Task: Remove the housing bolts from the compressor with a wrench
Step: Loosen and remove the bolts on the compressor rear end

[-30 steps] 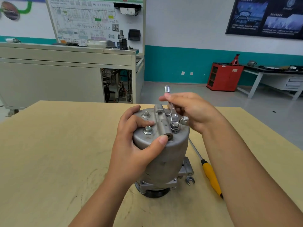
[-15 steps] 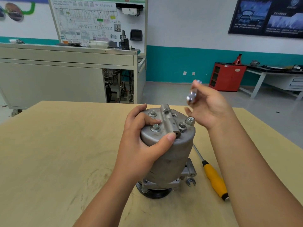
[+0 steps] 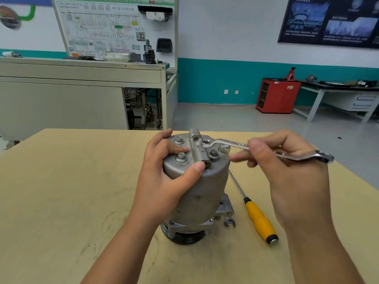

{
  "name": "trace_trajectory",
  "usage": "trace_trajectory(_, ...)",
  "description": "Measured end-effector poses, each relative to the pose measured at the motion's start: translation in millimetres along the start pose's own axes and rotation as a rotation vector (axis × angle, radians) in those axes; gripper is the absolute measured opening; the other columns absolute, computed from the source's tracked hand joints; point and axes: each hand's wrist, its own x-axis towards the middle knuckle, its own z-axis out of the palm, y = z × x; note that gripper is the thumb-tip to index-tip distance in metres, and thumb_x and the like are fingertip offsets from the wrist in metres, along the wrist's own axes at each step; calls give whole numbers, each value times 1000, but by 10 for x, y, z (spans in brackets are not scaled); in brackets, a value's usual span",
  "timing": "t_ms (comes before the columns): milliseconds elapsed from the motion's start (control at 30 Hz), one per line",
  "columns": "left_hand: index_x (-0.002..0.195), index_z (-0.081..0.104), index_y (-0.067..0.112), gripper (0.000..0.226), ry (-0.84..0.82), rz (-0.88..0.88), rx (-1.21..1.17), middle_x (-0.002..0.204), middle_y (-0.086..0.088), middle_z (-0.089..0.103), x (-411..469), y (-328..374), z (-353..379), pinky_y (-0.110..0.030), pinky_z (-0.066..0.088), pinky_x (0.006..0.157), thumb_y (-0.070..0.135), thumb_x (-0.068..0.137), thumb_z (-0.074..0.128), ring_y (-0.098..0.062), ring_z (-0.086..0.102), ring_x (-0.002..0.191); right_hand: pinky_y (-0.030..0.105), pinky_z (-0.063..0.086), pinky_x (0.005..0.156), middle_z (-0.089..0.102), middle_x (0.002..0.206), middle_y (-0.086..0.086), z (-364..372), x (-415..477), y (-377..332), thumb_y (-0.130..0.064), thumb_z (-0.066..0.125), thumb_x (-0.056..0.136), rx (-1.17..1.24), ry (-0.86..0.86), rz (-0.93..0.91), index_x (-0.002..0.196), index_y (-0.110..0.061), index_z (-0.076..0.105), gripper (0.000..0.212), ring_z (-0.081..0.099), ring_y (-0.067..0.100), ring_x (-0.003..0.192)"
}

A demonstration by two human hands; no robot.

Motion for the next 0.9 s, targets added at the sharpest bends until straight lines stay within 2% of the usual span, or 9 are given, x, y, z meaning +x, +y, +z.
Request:
trace_trajectory(67,84,60,26,40,-1,1,1,133,13,46,5,-3,11,2,30,85,56,58,63,15,40,120,9,47,65,72,72,-15,25,-117,-52,-31,63,85,-132,19,-99,75,-21,60,15,66,-1,69)
trace_trajectory(167,84,59,26,40,-1,5,-4,133,11,46,13,-4,24,2,29,85,56,58,63,16,39,120,4,38,56,71,74,-16,32,-209,-97,-30,59,87,-258,52,-165,71,-17,60,21,58,-8,55)
trace_trajectory(267,84,60,25,40,-4,6,0,133,10,46,20,-7,31,2,29,86,56,58,63,14,39,122,9,36,57,69,72,-20,31,-248,-114,-38,56,86,-350,54,-158,69,-16,60,28,58,0,57)
trace_trajectory(367,84,60,24,42,-8,4,-1,132,12,46,30,-9,37,2,29,86,57,58,63,13,39,123,10,44,59,69,70,-20,58,-250,-127,-35,63,86,-331,92,-146,66,-13,60,30,65,0,64)
trace_trajectory(467,85,60,22,44,-16,6,7,131,11,46,46,-6,51,2,28,87,57,58,63,12,38,124,10,44,57,68,68,-17,87,-253,-128,-32,61,86,-327,134,-158,63,-10,59,32,65,0,61)
trace_trajectory(700,83,59,24,44,-25,-4,6,130,12,46,65,20,84,1,28,88,59,56,62,5,39,128,17,46,54,68,65,-15,147,-202,-83,-46,58,82,-232,306,-111,60,-14,58,39,62,8,55)
trace_trajectory(833,84,59,22,46,-22,-1,6,130,13,46,63,16,78,1,29,87,58,57,62,5,39,128,31,45,54,65,57,-5,144,-216,-54,-51,56,83,-352,271,-165,59,-13,59,45,60,20,56)
trace_trajectory(900,85,59,22,46,-21,0,11,130,12,46,63,17,82,1,29,87,59,57,62,7,39,127,31,42,52,64,58,-6,151,-242,-55,-51,56,83,-412,249,-200,59,-13,59,45,57,25,55)
